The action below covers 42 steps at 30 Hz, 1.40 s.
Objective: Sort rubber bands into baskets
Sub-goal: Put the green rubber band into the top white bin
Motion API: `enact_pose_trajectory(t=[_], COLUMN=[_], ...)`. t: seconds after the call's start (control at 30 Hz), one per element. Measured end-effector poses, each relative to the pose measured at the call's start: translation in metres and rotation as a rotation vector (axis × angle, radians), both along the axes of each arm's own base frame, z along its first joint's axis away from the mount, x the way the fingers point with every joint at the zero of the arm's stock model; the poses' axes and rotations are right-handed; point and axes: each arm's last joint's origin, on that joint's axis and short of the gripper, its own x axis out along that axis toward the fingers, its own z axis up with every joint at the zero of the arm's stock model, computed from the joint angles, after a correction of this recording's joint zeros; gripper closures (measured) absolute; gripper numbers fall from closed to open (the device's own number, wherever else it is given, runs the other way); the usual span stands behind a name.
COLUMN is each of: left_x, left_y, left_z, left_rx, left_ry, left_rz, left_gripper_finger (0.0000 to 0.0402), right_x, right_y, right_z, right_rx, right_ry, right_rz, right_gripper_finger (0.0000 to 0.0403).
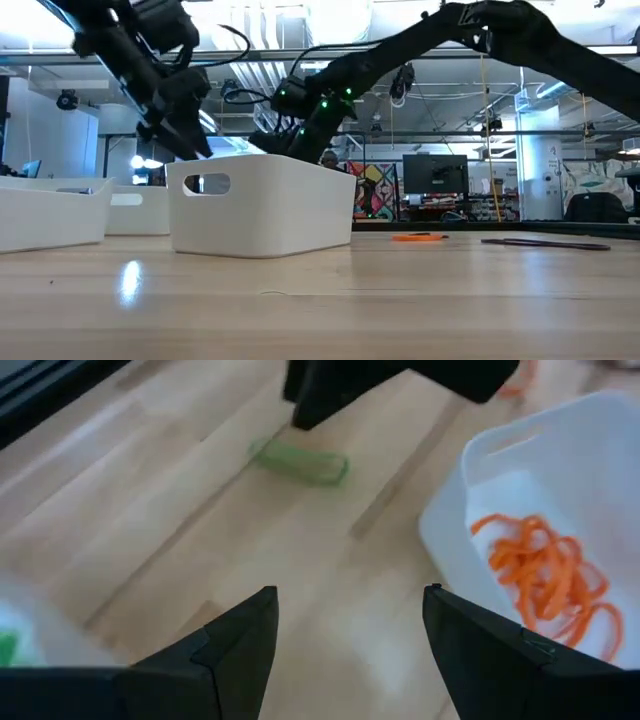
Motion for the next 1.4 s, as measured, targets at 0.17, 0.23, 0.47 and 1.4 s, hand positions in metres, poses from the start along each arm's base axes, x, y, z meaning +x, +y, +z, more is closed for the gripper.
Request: enact_pose_trajectory(t=[0.17, 0.23, 0.47, 1.4], left_x=[0.003, 0.008, 0.031, 0.118], left_y=[0.03, 0.041, 0.081, 0.113], left_z=[-0.004, -0.006, -0.029, -0.091], left_rx=[0.033, 0.08, 0.031, -0.202], left_ry=[-0.158, -0.196, -0.104, 0.204], left_rz=[-0.173, -0.224, -0.158, 0.325], left_gripper_finger=[0.0169, 0.0169, 0.0169, 0.0253], right_x=[-0.012, -0.02, -0.049, -0.098], right_y=[0.005, 0.008, 0.02, 0.038], right_z=[0.049, 0.071, 0.137, 0.187], right_rx=[-0.035, -0.057, -0.13, -0.239], right_ry=[0.006, 0.01, -0.043, 0.068], right_rz=[0.054, 0.085, 0.128, 0.125], right_gripper_finger=[0.021, 0.0199, 0.0188, 0.0188])
